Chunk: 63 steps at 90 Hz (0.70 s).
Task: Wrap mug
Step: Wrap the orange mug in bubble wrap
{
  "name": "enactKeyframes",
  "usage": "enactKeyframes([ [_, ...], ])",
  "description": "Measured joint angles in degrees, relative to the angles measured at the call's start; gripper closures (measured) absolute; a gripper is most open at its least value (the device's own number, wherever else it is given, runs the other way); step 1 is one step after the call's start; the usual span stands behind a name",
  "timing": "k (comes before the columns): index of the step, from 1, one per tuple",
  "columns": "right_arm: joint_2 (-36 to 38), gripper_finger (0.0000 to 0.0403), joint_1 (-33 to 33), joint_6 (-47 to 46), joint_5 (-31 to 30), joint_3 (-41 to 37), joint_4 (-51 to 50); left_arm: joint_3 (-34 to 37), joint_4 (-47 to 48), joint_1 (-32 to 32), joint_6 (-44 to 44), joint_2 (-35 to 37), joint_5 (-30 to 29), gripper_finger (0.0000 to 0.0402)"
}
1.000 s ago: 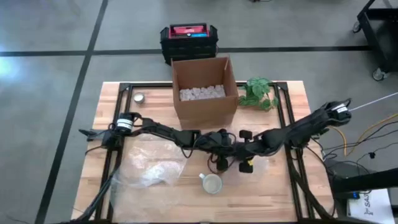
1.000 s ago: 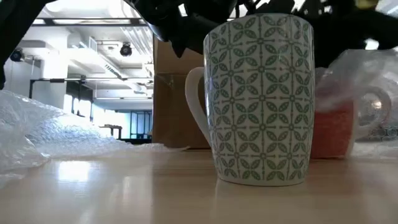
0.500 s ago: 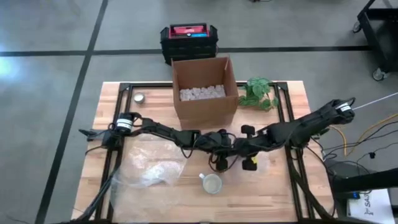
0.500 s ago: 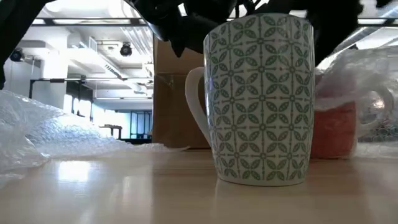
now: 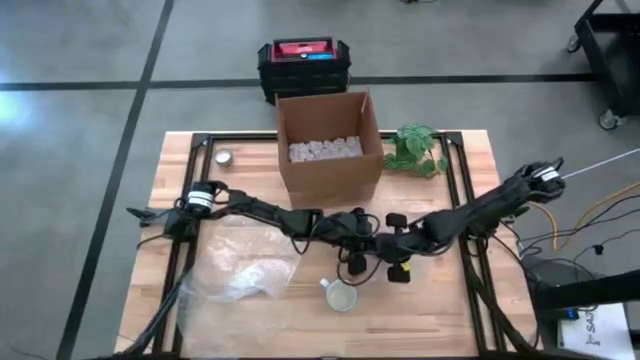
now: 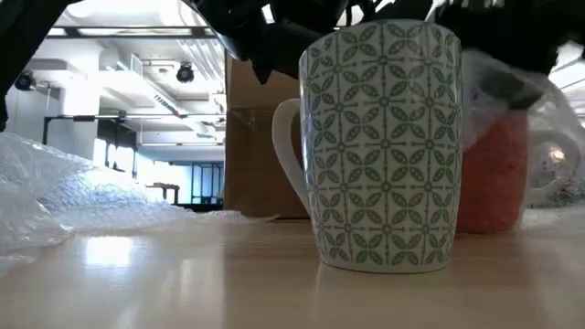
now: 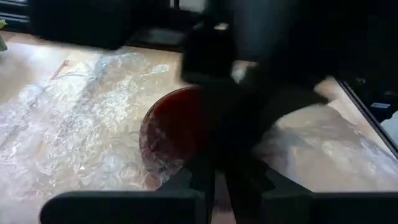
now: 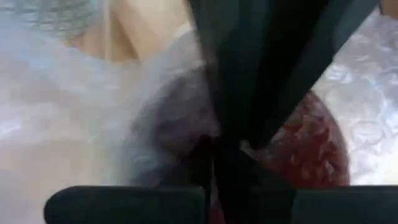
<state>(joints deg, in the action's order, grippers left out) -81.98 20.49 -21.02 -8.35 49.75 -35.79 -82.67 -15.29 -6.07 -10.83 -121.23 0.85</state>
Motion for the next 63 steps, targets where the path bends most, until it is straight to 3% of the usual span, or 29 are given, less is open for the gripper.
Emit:
enactKeyframes([
  [22, -3.9, 0.0403, -0.7, 1.1, 0.9, 1.6, -1.2, -0.1, -0.5, 0.0, 0.0, 0.1, 0.2, 0.0381],
  [45, 1.7, 0.0403, -0.6, 3.3, 1.5, 10.8, -12.7, 0.0, -0.2, 0.0, -0.2, 0.1, 0.5, 0.0381],
  [63, 4.2, 0.0403, -0.6, 3.7, 1.4, 10.5, -9.0, 0.0, -0.2, 0.0, -0.2, 0.1, 0.6, 0.0381],
])
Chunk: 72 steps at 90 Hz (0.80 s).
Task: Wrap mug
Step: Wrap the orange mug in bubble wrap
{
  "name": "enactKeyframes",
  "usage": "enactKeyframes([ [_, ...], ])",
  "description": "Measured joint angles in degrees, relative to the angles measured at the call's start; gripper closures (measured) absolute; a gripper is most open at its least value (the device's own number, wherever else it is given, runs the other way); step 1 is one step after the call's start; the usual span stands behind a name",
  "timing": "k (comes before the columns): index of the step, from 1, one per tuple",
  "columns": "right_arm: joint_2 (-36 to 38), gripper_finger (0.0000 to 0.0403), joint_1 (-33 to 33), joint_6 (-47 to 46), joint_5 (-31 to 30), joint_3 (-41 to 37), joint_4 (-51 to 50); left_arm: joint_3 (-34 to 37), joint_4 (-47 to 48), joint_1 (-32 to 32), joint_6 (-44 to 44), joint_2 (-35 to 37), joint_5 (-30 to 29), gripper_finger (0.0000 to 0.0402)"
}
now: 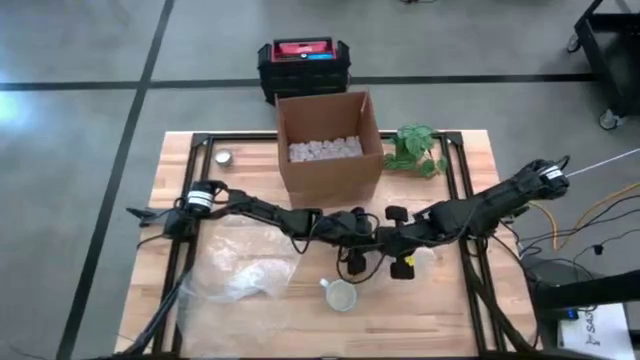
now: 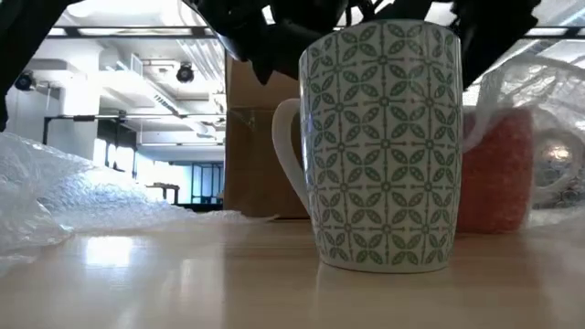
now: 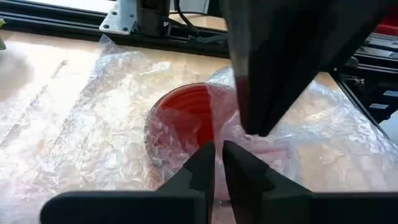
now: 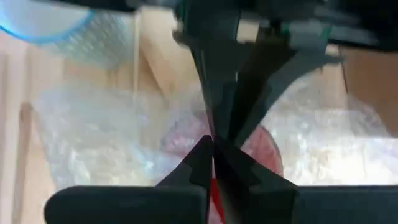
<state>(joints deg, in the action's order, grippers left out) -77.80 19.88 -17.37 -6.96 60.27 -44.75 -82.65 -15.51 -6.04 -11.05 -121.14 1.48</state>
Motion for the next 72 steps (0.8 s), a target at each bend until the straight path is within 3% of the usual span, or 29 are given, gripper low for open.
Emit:
enactKeyframes([
  [22, -4.4, 0.0403, 0.0, -0.7, -0.1, -6.7, 8.6, 0.0, 0.1, 0.1, 0.0, 0.0, -0.1, 0.0381],
  [43, -8.6, 0.0403, 0.0, -0.8, -0.3, -8.3, 9.2, 0.0, -0.2, 0.1, 0.0, 0.0, -0.3, 0.0381],
  [72, -3.5, 0.0403, 0.0, -0.1, 0.4, -0.2, -2.9, -0.1, -0.5, -0.1, -0.1, 0.1, 1.0, 0.0381],
])
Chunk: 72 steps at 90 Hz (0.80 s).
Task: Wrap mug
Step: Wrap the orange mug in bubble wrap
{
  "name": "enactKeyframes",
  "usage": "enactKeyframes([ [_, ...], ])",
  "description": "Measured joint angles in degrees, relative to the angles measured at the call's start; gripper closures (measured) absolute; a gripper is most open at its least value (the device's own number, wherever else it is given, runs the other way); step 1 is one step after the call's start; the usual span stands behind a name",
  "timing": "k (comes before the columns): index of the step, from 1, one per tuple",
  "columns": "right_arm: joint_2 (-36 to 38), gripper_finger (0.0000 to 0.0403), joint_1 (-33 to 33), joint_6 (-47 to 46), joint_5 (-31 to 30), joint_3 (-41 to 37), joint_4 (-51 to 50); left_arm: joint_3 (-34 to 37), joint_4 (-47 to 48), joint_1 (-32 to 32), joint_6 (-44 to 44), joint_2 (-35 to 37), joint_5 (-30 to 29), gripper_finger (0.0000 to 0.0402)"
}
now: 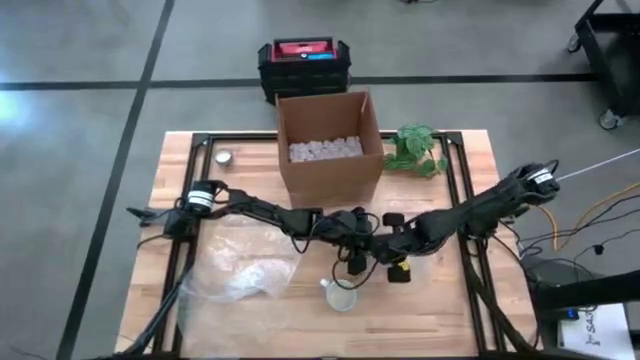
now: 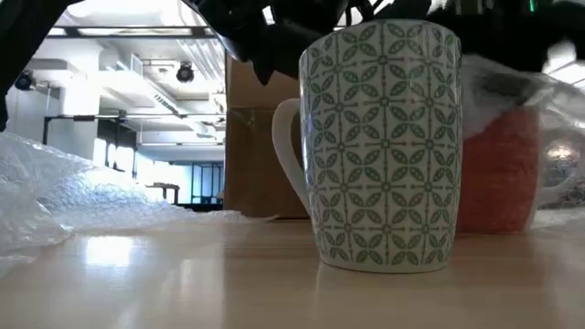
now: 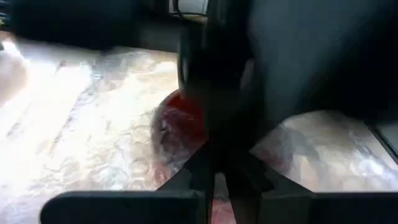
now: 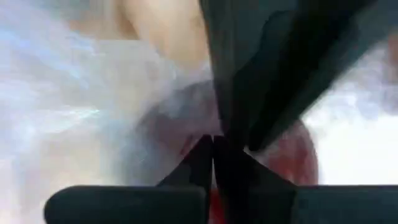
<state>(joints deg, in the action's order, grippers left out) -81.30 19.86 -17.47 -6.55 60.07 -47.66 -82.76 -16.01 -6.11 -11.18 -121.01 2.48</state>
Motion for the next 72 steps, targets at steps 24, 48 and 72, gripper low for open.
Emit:
enactKeyframes([
  [24, 4.7, 0.0403, 0.0, -2.1, 0.9, 0.1, -3.0, 0.0, 0.4, 0.0, 0.1, -0.1, 0.0, 0.0381],
  [48, 0.5, 0.0403, 0.1, -1.5, 5.1, -6.0, 1.8, 0.0, 0.1, 0.0, 0.1, -0.1, -0.1, 0.0381],
  [72, -6.5, 0.0403, -0.8, 2.3, 3.3, -7.6, 9.6, 0.0, -0.5, 0.0, 0.2, -0.1, -0.2, 0.0381],
])
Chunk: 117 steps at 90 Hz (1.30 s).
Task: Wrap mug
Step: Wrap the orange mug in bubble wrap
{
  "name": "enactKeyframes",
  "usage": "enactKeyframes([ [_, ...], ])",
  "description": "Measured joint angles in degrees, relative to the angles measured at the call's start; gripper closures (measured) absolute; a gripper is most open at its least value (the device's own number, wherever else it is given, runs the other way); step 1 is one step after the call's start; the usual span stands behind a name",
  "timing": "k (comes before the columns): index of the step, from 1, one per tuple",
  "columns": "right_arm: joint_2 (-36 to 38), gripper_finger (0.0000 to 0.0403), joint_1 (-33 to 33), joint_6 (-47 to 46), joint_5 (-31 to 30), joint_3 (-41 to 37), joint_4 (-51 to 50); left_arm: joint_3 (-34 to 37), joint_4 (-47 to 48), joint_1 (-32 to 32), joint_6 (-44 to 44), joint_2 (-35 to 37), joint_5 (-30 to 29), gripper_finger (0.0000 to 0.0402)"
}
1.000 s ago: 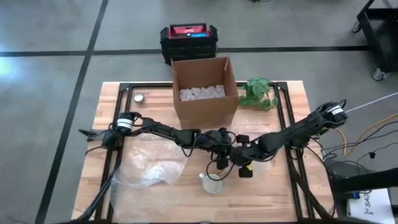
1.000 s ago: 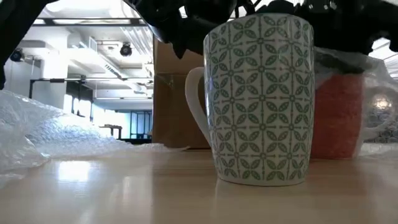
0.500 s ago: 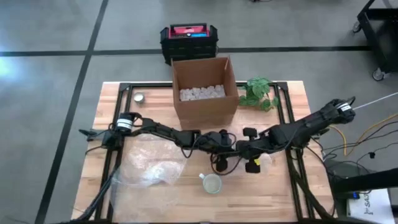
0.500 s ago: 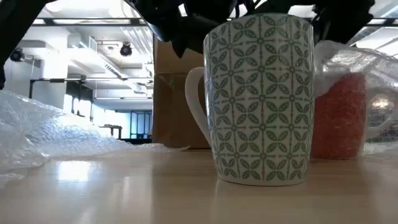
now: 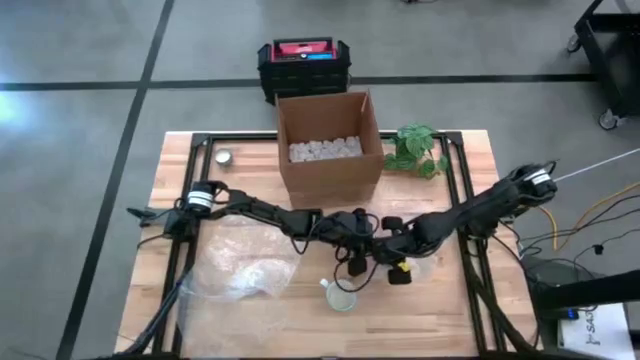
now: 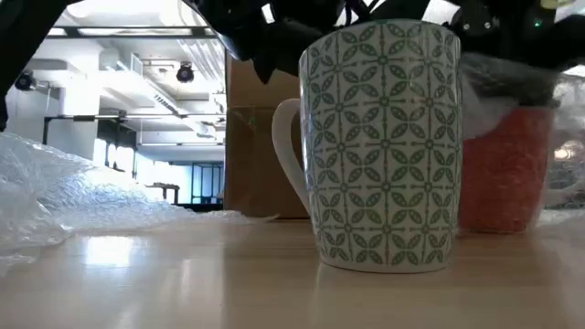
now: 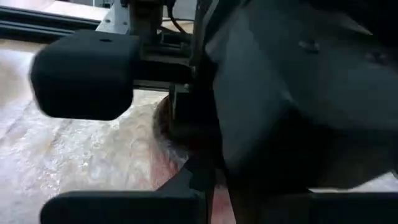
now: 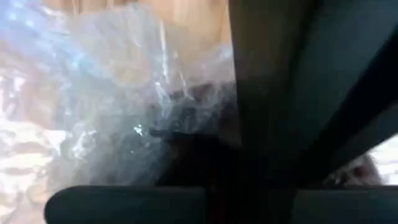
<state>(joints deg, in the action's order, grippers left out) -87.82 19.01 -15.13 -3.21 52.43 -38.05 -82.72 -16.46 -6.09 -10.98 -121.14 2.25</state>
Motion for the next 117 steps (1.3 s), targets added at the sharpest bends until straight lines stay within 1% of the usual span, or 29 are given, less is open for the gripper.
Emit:
enactKeyframes([
  [9, -0.8, 0.0403, -0.2, 1.1, 0.0, 1.4, -2.2, 0.1, 0.3, 0.0, 0.1, 0.1, 0.4, 0.0381],
  [19, 0.7, 0.0403, -0.2, 1.1, 0.3, 3.5, -6.9, 0.1, -0.1, 0.0, -0.1, 0.0, 0.3, 0.0381],
  [32, 6.6, 0.0403, -0.1, -0.2, 0.5, 7.8, -11.4, 0.1, 0.0, 0.0, -0.1, 0.0, 0.2, 0.0381],
  [42, 10.8, 0.0403, -0.2, -1.3, 0.2, 8.3, -13.5, 0.1, 0.0, 0.0, -0.1, 0.0, 0.2, 0.0381],
  [45, 12.1, 0.0403, -0.2, -1.8, -0.7, 8.1, -13.0, 0.1, 0.0, 0.0, -0.1, 0.0, 0.2, 0.0381],
  [55, 14.5, 0.0403, -0.3, -4.0, -6.8, 6.3, -13.1, 0.1, 0.0, 0.0, -0.1, 0.0, 0.3, 0.0381],
  [64, 13.7, 0.0403, -0.3, -4.4, -7.9, 3.9, -12.2, 0.1, 0.0, 0.0, -0.1, 0.0, 0.3, 0.0381],
  [72, 12.1, 0.0403, -0.3, -4.8, -9.0, 1.8, -8.3, 0.1, -0.1, 0.0, -0.1, 0.0, 0.3, 0.0381],
  [80, 9.2, 0.0403, -0.3, -4.8, -9.0, -0.2, -5.7, 0.1, -0.1, 0.0, -0.1, 0.0, 0.3, 0.0381],
  [96, 3.0, 0.0403, -0.3, -4.8, -9.4, -1.8, -1.1, 0.0, -0.4, 0.0, -0.1, 0.0, 0.2, 0.0381],
  [107, 0.2, 0.0403, -0.2, -3.5, -9.4, -1.6, -1.1, 0.0, -0.2, 0.0, 0.2, 0.0, 0.3, 0.0381],
  [117, 0.7, 0.0403, -0.3, -2.3, -9.0, 0.1, -3.4, 0.0, -0.1, 0.0, 0.2, 0.0, 0.3, 0.0381],
])
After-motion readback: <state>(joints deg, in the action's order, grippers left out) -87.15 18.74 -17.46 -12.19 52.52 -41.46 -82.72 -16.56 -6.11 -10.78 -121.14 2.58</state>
